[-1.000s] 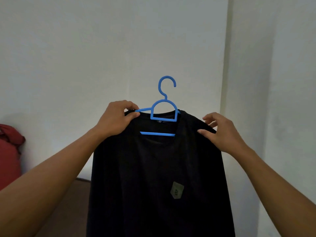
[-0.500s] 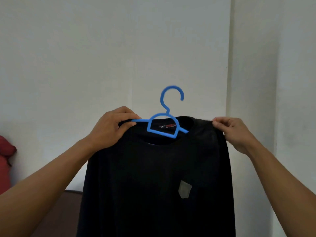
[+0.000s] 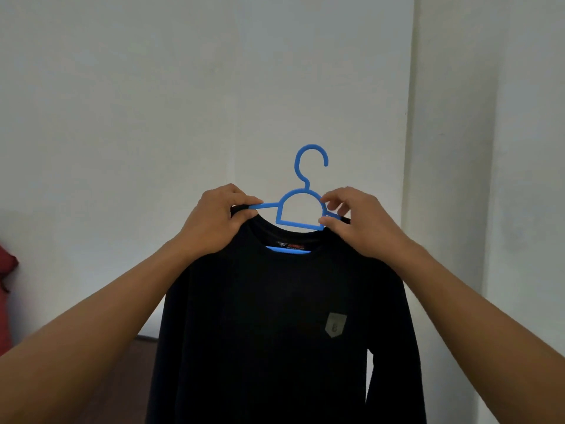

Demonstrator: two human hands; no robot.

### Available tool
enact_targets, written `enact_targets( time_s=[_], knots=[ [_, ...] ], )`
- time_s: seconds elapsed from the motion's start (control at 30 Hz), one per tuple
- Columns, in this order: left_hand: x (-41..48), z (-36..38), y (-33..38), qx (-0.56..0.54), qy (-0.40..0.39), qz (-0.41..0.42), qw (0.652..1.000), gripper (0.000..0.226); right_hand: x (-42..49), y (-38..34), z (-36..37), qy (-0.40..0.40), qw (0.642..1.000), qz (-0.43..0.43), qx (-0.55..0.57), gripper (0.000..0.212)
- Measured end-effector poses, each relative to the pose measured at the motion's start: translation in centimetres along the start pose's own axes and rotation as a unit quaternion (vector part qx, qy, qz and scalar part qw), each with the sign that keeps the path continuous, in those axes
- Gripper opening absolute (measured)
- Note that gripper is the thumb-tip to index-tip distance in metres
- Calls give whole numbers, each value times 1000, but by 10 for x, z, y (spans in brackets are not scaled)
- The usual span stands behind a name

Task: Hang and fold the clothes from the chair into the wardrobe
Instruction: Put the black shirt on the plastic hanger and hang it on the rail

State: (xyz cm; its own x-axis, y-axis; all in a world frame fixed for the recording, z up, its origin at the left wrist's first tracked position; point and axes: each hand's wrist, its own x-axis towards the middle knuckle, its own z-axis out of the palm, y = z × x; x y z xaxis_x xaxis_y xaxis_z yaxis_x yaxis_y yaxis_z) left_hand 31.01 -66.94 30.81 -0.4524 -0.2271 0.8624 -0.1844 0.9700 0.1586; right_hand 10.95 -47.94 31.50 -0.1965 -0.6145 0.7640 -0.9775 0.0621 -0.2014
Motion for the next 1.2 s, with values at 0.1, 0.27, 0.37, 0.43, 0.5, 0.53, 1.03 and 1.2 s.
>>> enact_targets(
  time_s=[0.1,0.27,0.37,0.43,0.5,0.53,1.03,1.2],
  knots=[
    [4,0,8,-12,11,-12,1000,25,-2,-8,3,25,997,-54,-49,65],
    [10,-9,20,-44,37,-40,998,22,-8,-18,2,44,971,-98,-212,120],
    [13,-11,32,-86,42,-62,993,22,-5,-19,4,65,956,-90,-272,124],
    [13,-11,38,-114,44,-80,989,22,-3,-17,3,72,949,-78,-296,126],
    [15,-13,41,-134,18,-89,987,20,-3,-13,-2,71,946,-67,-309,128],
    [15,-15,41,-150,-5,-97,984,19,-4,-11,-5,66,945,-63,-315,129],
    [9,46,59,61,-48,130,988,80,-30,21,-27,18,965,10,-260,133],
    [16,90,93,78,-9,198,977,84,-57,39,-59,23,956,30,-292,132]
  ],
)
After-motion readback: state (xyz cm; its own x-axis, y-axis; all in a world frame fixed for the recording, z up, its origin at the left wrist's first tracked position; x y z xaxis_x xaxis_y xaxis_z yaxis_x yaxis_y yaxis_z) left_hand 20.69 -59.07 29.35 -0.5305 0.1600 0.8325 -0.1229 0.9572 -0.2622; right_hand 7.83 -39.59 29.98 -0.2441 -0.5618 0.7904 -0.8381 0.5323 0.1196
